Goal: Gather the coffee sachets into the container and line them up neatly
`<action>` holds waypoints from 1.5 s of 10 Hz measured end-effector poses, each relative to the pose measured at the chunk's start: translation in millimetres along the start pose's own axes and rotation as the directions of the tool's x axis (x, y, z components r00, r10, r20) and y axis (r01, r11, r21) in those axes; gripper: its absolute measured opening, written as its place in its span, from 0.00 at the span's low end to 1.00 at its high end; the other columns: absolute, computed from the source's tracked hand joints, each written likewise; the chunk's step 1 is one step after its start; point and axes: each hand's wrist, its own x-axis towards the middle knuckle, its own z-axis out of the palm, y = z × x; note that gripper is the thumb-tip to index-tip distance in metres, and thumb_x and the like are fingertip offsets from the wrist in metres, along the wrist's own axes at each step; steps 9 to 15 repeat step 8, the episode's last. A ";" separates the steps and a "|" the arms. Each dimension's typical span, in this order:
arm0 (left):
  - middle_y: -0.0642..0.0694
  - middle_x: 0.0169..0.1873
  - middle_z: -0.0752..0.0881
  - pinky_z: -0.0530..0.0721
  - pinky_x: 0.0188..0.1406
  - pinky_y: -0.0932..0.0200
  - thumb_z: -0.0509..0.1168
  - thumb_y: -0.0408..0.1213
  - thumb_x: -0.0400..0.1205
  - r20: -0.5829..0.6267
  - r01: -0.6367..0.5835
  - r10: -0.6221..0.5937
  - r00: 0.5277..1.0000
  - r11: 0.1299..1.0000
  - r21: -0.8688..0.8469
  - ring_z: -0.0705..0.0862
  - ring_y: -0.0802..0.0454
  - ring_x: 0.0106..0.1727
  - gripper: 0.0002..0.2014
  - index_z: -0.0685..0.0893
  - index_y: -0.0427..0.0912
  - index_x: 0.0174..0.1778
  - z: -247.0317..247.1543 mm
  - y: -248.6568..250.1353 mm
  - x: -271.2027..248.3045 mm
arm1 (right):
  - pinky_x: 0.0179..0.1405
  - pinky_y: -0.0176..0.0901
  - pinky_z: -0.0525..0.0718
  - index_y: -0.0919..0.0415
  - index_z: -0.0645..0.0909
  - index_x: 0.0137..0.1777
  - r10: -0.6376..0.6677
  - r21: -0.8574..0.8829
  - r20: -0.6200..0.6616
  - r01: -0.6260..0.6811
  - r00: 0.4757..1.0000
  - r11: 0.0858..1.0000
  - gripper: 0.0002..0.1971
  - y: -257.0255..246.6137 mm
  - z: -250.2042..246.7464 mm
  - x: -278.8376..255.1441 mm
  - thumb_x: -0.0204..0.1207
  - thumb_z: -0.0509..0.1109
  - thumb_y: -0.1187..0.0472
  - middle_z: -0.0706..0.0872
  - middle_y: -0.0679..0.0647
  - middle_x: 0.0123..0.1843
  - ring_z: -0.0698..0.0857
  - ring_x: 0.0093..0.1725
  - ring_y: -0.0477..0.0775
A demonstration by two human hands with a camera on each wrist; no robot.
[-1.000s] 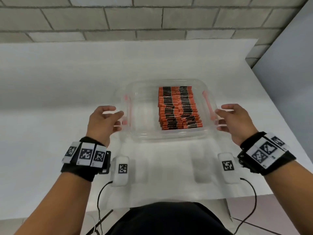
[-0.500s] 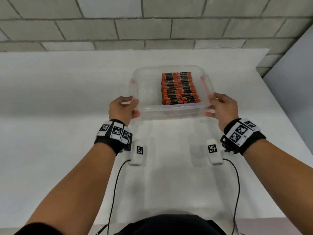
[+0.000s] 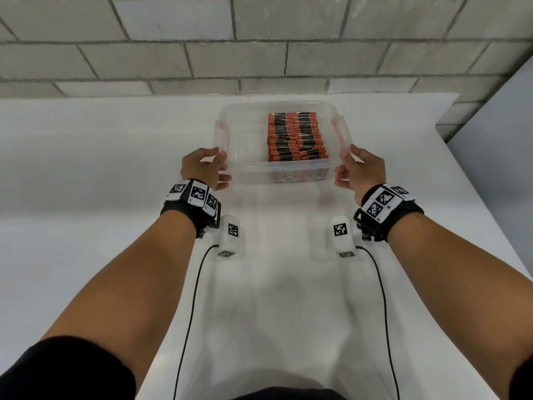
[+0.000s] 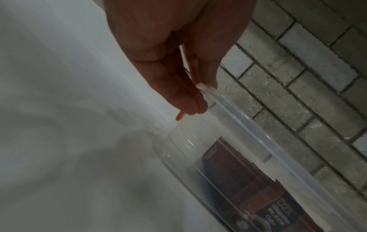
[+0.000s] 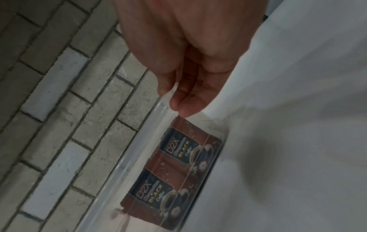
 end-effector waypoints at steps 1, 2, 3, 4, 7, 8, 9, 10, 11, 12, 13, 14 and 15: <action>0.42 0.33 0.87 0.87 0.30 0.53 0.71 0.39 0.80 0.000 -0.007 0.007 1.000 1.000 0.004 0.84 0.45 0.26 0.08 0.84 0.44 0.53 2.2 0.6 6.7 | 0.29 0.41 0.87 0.58 0.72 0.75 -0.020 -0.006 -0.014 0.020 1.000 1.000 0.24 -0.6 4.5 7.4 0.80 0.69 0.60 0.83 0.57 0.33 0.80 0.27 0.51; 0.42 0.33 0.87 0.88 0.31 0.52 0.71 0.39 0.80 -0.003 -0.003 0.003 1.000 1.000 0.008 0.84 0.45 0.26 0.08 0.84 0.44 0.53 3.9 1.9 12.3 | 0.34 0.43 0.89 0.59 0.72 0.75 -0.044 -0.020 -0.035 0.043 0.998 0.999 0.23 0.5 6.9 11.3 0.80 0.69 0.60 0.84 0.56 0.33 0.81 0.27 0.50; 0.42 0.33 0.86 0.88 0.31 0.52 0.71 0.39 0.80 0.003 -0.010 0.010 1.000 1.000 0.012 0.84 0.44 0.26 0.08 0.84 0.44 0.52 4.4 0.0 15.6 | 0.36 0.44 0.90 0.60 0.72 0.75 -0.057 -0.033 -0.042 0.056 0.997 0.998 0.24 3.3 7.0 13.3 0.80 0.69 0.59 0.84 0.56 0.32 0.81 0.27 0.49; 0.42 0.33 0.86 0.88 0.32 0.52 0.71 0.39 0.80 0.009 -0.004 0.004 1.000 1.000 0.021 0.84 0.45 0.26 0.09 0.83 0.43 0.54 3.8 1.0 16.8 | 0.35 0.43 0.89 0.60 0.72 0.75 -0.060 -0.037 -0.044 0.058 0.997 0.998 0.24 5.0 7.3 13.9 0.80 0.69 0.59 0.84 0.55 0.32 0.81 0.26 0.48; 0.42 0.35 0.86 0.89 0.33 0.53 0.72 0.40 0.79 0.056 0.024 -0.024 0.998 1.000 0.010 0.84 0.47 0.28 0.14 0.84 0.41 0.59 1.0 7.2 17.3 | 0.35 0.43 0.89 0.58 0.73 0.74 -0.047 -0.037 -0.043 0.045 0.998 0.998 0.23 0.6 8.5 12.4 0.80 0.70 0.58 0.84 0.56 0.33 0.80 0.27 0.49; 0.47 0.44 0.85 0.89 0.33 0.55 0.72 0.45 0.79 0.103 0.043 -0.046 0.994 0.999 0.034 0.84 0.50 0.37 0.18 0.84 0.45 0.63 -10.3 12.9 11.9 | 0.33 0.43 0.87 0.52 0.69 0.77 -0.013 -0.035 -0.081 0.010 0.997 0.999 0.26 -0.5 2.1 4.4 0.81 0.66 0.50 0.84 0.54 0.41 0.78 0.27 0.49; 0.47 0.44 0.85 0.89 0.33 0.55 0.72 0.45 0.79 0.103 0.043 -0.046 0.994 0.999 0.034 0.84 0.50 0.37 0.18 0.84 0.45 0.63 -10.3 12.9 11.9 | 0.33 0.43 0.87 0.52 0.69 0.77 -0.013 -0.035 -0.081 0.010 0.997 0.999 0.26 -0.5 2.1 4.4 0.81 0.66 0.50 0.84 0.54 0.41 0.78 0.27 0.49; 0.47 0.44 0.85 0.89 0.33 0.55 0.72 0.45 0.79 0.103 0.043 -0.046 0.994 0.999 0.034 0.84 0.50 0.37 0.18 0.84 0.45 0.63 -10.3 12.9 11.9 | 0.33 0.43 0.87 0.52 0.69 0.77 -0.013 -0.035 -0.081 0.010 0.997 0.999 0.26 -0.5 2.1 4.4 0.81 0.66 0.50 0.84 0.54 0.41 0.78 0.27 0.49; 0.47 0.44 0.85 0.89 0.33 0.55 0.72 0.45 0.79 0.103 0.043 -0.046 0.994 0.999 0.034 0.84 0.50 0.37 0.18 0.84 0.45 0.63 -10.3 12.9 11.9 | 0.33 0.43 0.87 0.52 0.69 0.77 -0.013 -0.035 -0.081 0.010 0.997 0.999 0.26 -0.5 2.1 4.4 0.81 0.66 0.50 0.84 0.54 0.41 0.78 0.27 0.49; 0.47 0.44 0.85 0.89 0.33 0.55 0.72 0.45 0.79 0.103 0.043 -0.046 0.994 0.999 0.034 0.84 0.50 0.37 0.18 0.84 0.45 0.63 -10.3 12.9 11.9 | 0.33 0.43 0.87 0.52 0.69 0.77 -0.013 -0.035 -0.081 0.010 0.997 0.999 0.26 -0.5 2.1 4.4 0.81 0.66 0.50 0.84 0.54 0.41 0.78 0.27 0.49; 0.47 0.44 0.85 0.89 0.33 0.55 0.72 0.45 0.79 0.103 0.043 -0.046 0.994 0.999 0.034 0.84 0.50 0.37 0.18 0.84 0.45 0.63 -10.3 12.9 11.9 | 0.33 0.43 0.87 0.52 0.69 0.77 -0.013 -0.035 -0.081 0.010 0.997 0.999 0.26 -0.5 2.1 4.4 0.81 0.66 0.50 0.84 0.54 0.41 0.78 0.27 0.49; 0.47 0.44 0.85 0.89 0.33 0.55 0.72 0.45 0.79 0.103 0.043 -0.046 0.994 0.999 0.034 0.84 0.50 0.37 0.18 0.84 0.45 0.63 -10.3 12.9 11.9 | 0.33 0.43 0.87 0.52 0.69 0.77 -0.013 -0.035 -0.081 0.010 0.997 0.999 0.26 -0.5 2.1 4.4 0.81 0.66 0.50 0.84 0.54 0.41 0.78 0.27 0.49; 0.47 0.44 0.85 0.89 0.33 0.55 0.72 0.45 0.79 0.103 0.043 -0.046 0.994 0.999 0.034 0.84 0.50 0.37 0.18 0.84 0.45 0.63 -10.3 12.9 11.9 | 0.33 0.43 0.87 0.52 0.69 0.77 -0.013 -0.035 -0.081 0.010 0.997 0.999 0.26 -0.5 2.1 4.4 0.81 0.66 0.50 0.84 0.54 0.41 0.78 0.27 0.49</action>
